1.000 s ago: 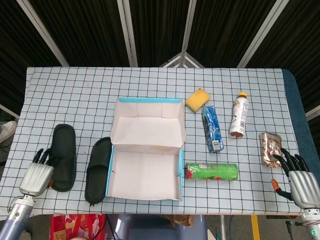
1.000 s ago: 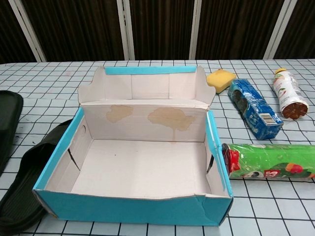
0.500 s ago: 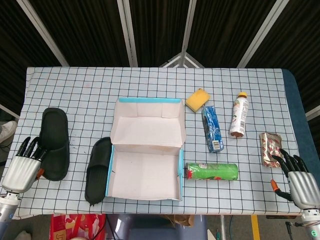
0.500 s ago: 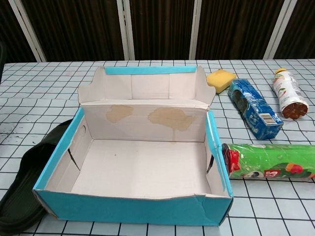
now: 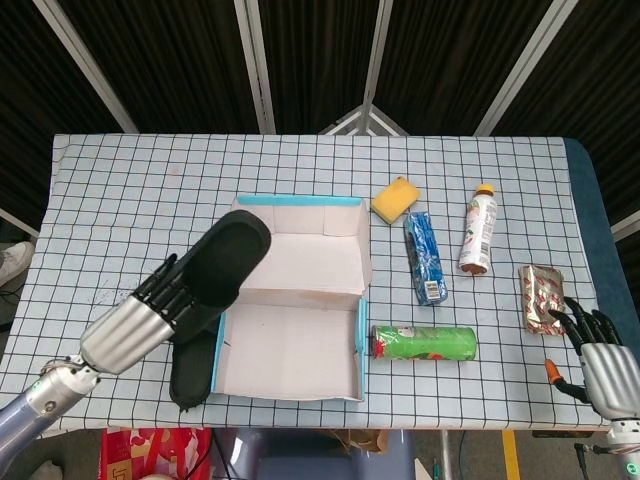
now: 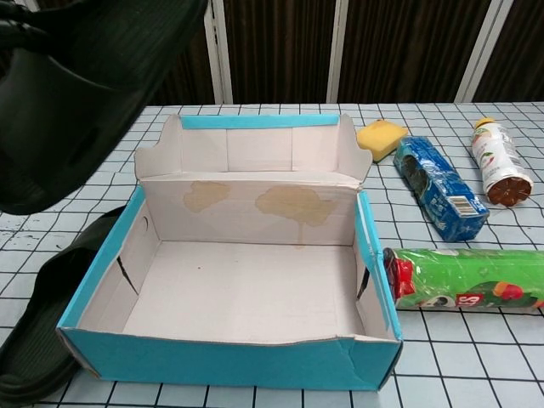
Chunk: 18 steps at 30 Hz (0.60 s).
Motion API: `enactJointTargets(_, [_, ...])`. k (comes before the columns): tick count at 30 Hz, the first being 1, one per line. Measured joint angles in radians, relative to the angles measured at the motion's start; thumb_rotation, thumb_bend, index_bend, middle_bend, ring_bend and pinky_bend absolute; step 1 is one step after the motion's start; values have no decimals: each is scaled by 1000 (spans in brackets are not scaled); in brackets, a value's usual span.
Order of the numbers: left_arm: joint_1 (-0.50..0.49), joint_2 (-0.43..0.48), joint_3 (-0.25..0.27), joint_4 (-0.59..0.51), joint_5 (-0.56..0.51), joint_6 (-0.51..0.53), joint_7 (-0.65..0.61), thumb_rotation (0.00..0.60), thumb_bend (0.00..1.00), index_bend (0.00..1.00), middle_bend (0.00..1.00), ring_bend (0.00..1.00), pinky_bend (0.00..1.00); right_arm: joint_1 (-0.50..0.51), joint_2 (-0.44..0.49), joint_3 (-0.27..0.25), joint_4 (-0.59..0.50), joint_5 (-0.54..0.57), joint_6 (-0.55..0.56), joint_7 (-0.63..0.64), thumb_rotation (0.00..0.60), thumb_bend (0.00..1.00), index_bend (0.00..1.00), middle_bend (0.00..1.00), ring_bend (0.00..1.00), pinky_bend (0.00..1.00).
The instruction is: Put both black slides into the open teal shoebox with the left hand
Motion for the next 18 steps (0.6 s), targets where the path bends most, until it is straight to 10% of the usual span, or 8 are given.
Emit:
enactJointTargets(10, [-207,39,-54,-66,79,-380,210,600,615,444,503,98,146,0,2,2,6,6,-4,12,600,392,172,52,125,70])
enactJointTargets(18, [-341,-36,-101,-16,136,-492,294,600,615,445,503,98,146,1,3,4,13,15,-10,24,600,392,172,52,125,70])
